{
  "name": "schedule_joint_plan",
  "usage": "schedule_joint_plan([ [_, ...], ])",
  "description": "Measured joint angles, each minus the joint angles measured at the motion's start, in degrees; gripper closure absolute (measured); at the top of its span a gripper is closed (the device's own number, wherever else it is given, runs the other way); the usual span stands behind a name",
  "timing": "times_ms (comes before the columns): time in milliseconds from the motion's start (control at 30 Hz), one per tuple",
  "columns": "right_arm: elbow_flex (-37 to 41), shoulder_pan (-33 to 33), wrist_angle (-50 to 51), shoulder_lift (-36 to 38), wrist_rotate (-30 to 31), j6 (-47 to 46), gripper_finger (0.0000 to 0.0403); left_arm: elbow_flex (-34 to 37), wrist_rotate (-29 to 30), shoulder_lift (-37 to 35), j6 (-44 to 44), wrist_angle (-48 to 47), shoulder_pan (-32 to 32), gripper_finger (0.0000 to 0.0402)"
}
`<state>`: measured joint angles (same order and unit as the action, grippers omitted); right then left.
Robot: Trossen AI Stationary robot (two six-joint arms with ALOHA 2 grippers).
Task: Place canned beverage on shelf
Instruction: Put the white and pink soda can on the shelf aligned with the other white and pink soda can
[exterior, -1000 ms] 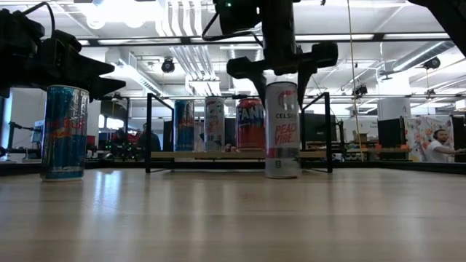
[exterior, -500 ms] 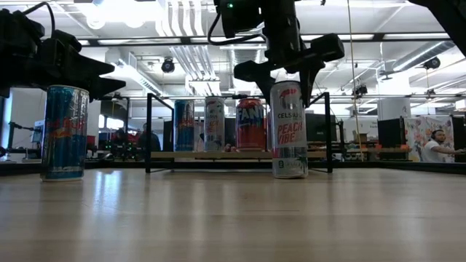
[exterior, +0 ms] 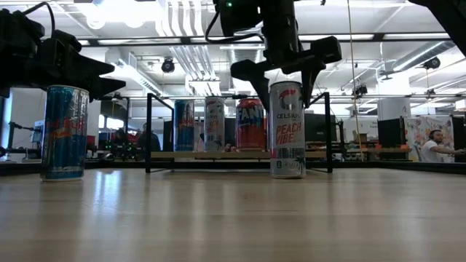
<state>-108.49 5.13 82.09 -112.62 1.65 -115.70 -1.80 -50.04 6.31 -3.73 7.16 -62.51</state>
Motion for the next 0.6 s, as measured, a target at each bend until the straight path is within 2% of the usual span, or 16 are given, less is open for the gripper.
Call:
schedule_joint_plan([
  [200, 0.0, -0.5, 0.0, 0.0, -0.2, 0.3, 0.002, 0.0, 0.0, 0.0, 0.0, 0.0, 0.0, 0.0022],
  [500, 0.0, -3.9, 0.3, 1.5, -1.2, 2.2, 0.001, 0.0, 0.0, 0.0, 0.0, 0.0, 0.0, 0.0022],
  [600, 0.0, -5.6, 0.3, 2.3, 0.4, 2.4, 0.001, 0.0, 0.0, 0.0, 0.0, 0.0, 0.0, 0.0022],
])
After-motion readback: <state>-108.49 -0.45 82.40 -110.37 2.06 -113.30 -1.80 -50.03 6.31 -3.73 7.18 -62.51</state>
